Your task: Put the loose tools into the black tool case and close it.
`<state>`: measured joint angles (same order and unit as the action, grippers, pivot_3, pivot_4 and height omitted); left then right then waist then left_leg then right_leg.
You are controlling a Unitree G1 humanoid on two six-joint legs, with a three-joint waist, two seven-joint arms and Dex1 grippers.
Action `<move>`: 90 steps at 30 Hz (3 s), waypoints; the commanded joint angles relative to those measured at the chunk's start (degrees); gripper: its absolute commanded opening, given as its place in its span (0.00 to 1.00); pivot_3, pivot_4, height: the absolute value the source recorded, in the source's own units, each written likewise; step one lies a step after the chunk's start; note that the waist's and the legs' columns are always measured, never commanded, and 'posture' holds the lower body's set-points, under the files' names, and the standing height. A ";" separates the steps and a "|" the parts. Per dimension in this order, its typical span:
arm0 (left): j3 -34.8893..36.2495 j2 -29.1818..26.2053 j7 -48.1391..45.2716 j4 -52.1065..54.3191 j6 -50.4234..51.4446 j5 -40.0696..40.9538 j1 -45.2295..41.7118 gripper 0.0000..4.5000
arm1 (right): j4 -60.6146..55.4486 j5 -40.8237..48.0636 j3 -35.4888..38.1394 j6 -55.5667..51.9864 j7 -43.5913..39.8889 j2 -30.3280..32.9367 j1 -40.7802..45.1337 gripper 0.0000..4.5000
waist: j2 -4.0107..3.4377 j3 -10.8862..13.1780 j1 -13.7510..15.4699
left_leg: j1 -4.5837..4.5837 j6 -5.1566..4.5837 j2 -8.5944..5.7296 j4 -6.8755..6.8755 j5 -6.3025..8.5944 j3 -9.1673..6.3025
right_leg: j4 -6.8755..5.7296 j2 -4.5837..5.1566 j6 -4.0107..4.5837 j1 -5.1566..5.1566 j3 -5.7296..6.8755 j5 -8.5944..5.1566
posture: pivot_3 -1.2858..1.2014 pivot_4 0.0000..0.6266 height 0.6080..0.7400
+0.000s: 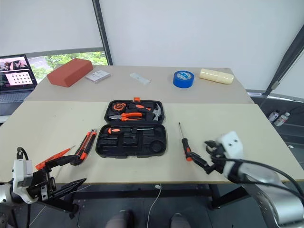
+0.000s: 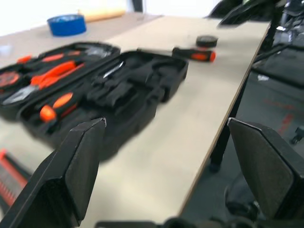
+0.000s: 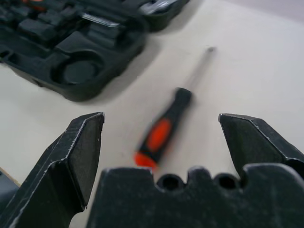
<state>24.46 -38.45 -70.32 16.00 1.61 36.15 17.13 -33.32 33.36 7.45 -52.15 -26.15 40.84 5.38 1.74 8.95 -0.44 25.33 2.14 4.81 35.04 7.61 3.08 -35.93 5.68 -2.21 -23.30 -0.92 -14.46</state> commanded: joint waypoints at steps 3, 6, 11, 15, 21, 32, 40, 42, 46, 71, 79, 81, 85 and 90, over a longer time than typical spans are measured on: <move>-2.69 0.20 1.87 3.96 0.94 0.82 -2.18 0.98 | 4.00 -4.64 -6.67 -10.26 7.33 -1.10 6.93 1.00 | 0.10 -0.06 0.20 | 0.31 -0.29 -0.01 -0.01 -0.12 0.04 | -0.03 -0.07 0.21 0.05 -0.04 0.05 | 0.52 0.24 1.00; -3.48 0.10 2.44 4.42 1.11 0.56 -2.95 1.00 | 6.18 -7.28 -8.61 -11.34 9.29 -1.85 7.84 0.86 | 0.11 -0.07 0.30 | 0.57 -0.65 0.00 0.01 -0.12 0.00 | -0.13 -0.19 -0.19 -0.12 -0.08 0.04 | 0.52 0.24 1.00; -3.83 -0.03 2.59 4.41 1.09 0.82 -3.71 1.00 | 6.15 -6.35 -6.90 -13.30 9.91 -5.51 6.78 0.45 | 0.11 -0.07 0.29 | 0.62 -0.71 0.05 0.04 -0.07 -0.04 | -0.20 -0.31 -0.22 -0.21 -0.08 0.03 | 0.52 0.24 1.00; -3.50 0.15 2.86 4.42 1.30 1.56 -4.03 1.00 | 5.70 -7.32 -4.05 -11.59 11.53 -8.15 5.35 0.23 | 0.12 -0.07 0.34 | 0.60 -0.69 0.09 0.19 -0.06 -0.04 | -0.19 -0.31 0.05 -0.17 -0.08 -0.12 | 0.52 0.24 1.00; -1.37 3.12 9.19 5.95 1.94 2.23 -2.15 1.00 | 8.04 -11.63 -8.61 17.19 -6.22 -5.96 9.08 0.23 | 0.09 -0.05 -0.19 | 0.58 -0.66 0.09 0.25 -0.05 -0.01 | -0.18 -0.28 -0.10 -0.18 -0.09 -0.06 | 0.52 0.24 1.00; 2.73 8.28 18.51 6.28 0.25 -0.01 2.76 1.00 | 44.56 -30.57 -33.10 45.38 -35.14 -9.87 42.75 0.23 | 0.13 -0.01 -1.53 | 0.06 -0.68 0.16 0.10 -0.06 0.00 | -0.25 -0.42 0.19 0.07 -0.16 0.01 | 0.52 0.24 1.00; 0.95 9.02 19.96 7.53 0.18 -0.89 2.69 1.00 | 65.47 -40.86 -37.94 53.89 -35.69 -15.75 53.29 0.23 | 0.12 0.00 -0.39 | 0.24 -0.65 0.14 0.08 -0.05 0.05 | -0.27 -0.39 0.02 -0.10 -0.14 0.22 | 0.52 0.24 1.00; 0.81 9.23 20.00 7.67 0.01 -1.01 3.14 1.00 | 68.54 -41.72 -37.60 55.24 -35.73 -16.74 54.48 0.23 | 0.12 0.00 -0.49 | 0.24 -0.38 0.16 0.05 0.11 0.09 | -0.28 -0.38 0.10 -0.15 -0.14 0.20 | 0.52 0.24 1.00; 0.32 9.56 20.34 8.48 -0.04 -1.25 4.08 1.00 | 73.71 -43.00 -36.89 58.08 -36.33 -17.42 56.07 0.23 | 0.11 0.00 -0.63 | 0.22 -0.40 0.17 0.02 0.10 0.10 | -0.41 -0.40 0.06 -0.21 -0.14 0.24 | 0.52 0.24 1.00; 0.53 8.91 22.13 8.88 0.48 -1.64 3.43 1.00 | 85.64 -35.35 -24.47 59.11 -40.40 -28.27 57.30 0.07 | 0.10 0.01 -0.83 | 0.36 -0.60 0.23 -0.06 -0.09 0.16 | -1.15 -0.48 0.29 -0.80 -0.23 0.01 | 0.52 0.24 1.00; 0.75 8.41 23.13 8.67 0.93 -3.08 3.78 1.00 | 91.91 -39.14 -25.48 58.84 -35.21 -31.45 55.28 0.00 | 0.10 0.00 -1.01 | 0.32 -0.30 0.23 -0.06 0.05 0.16 | -1.16 -0.47 0.29 -0.79 -0.22 0.02 | 0.52 0.24 1.00; 1.07 8.23 23.34 8.43 1.08 -3.24 3.74 1.00 | 92.40 -40.58 -26.53 59.46 -34.47 -31.39 54.93 0.00 | 0.09 0.00 -1.13 | 0.16 -0.26 0.23 -0.07 0.08 0.16 | -1.16 -0.48 0.30 -0.74 -0.22 0.01 | 0.52 0.24 1.00; 1.16 7.96 24.20 7.89 1.45 -3.94 3.77 1.00 | 90.29 -41.62 -27.96 60.35 -35.88 -31.82 53.96 0.00 | 0.10 -0.02 -1.27 | 0.00 -0.18 0.23 -0.06 0.13 0.16 | -1.16 -0.45 0.64 -0.74 -0.21 -0.18 | 0.52 0.24 1.00; 3.14 8.94 25.83 8.03 2.62 -2.46 5.48 1.00 | 84.12 -38.11 -24.42 62.56 -35.92 -30.85 52.60 0.00 | 0.14 -0.05 -1.63 | -0.03 -0.17 0.23 -0.07 0.14 0.16 | -1.17 -0.46 0.66 -0.72 -0.21 -0.17 | 0.52 0.24 1.00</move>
<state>24.82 -29.74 -45.49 23.07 3.99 31.82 21.73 53.11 -6.18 -18.22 9.23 -61.23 9.13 59.29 1.88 8.90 -2.07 25.31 1.97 5.05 34.97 7.74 3.24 -37.11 5.22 -1.57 -24.02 -1.14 -14.61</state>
